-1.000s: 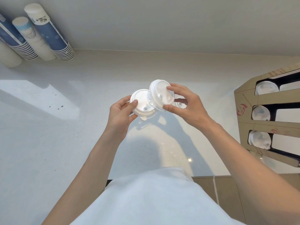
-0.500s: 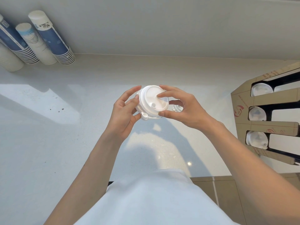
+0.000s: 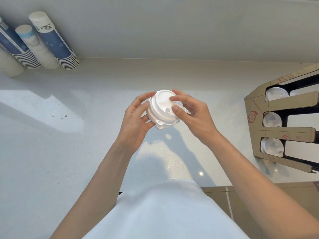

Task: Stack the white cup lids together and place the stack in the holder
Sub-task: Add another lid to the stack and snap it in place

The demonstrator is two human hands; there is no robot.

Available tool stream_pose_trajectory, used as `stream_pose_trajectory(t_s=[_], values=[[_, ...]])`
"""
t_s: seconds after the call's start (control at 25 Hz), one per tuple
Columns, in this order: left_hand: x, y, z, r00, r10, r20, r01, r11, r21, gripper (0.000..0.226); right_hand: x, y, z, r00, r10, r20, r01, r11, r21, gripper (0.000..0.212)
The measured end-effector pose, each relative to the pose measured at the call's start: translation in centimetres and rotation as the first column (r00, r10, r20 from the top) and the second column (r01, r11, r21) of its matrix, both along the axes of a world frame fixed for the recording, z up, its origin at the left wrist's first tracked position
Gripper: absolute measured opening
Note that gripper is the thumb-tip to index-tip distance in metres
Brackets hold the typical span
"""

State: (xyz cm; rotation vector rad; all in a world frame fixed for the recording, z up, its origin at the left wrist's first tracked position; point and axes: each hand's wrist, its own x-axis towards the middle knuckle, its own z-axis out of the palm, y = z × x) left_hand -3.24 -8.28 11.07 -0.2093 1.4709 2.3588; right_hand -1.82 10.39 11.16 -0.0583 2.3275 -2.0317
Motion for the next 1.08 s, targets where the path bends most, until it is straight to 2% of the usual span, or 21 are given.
stream_pose_trajectory(t_s=[0.16,0.36,0.68,1.08], values=[[0.1,0.3,0.1,0.999,-0.011,-0.034,0.011,1.0,-0.008,0.015,0.0,-0.3,-0.5,0.986,-0.16,0.04,0.164,0.981,-0.105,0.025],[0.3,0.6,0.2,0.998,-0.022,-0.061,0.021,1.0,-0.015,0.019,0.0,-0.4,-0.5,0.973,-0.225,0.056,0.23,0.965,-0.124,0.029],[0.3,0.5,0.1,0.995,-0.051,-0.085,0.056,0.997,0.052,0.035,-0.1,-0.5,0.0,0.98,-0.188,0.06,0.194,0.976,-0.097,0.034],[0.2,1.2,0.6,0.986,-0.111,-0.126,0.113,0.994,0.009,0.043,0.1,-1.1,0.6,0.981,-0.18,0.065,0.185,0.979,-0.08,0.038]])
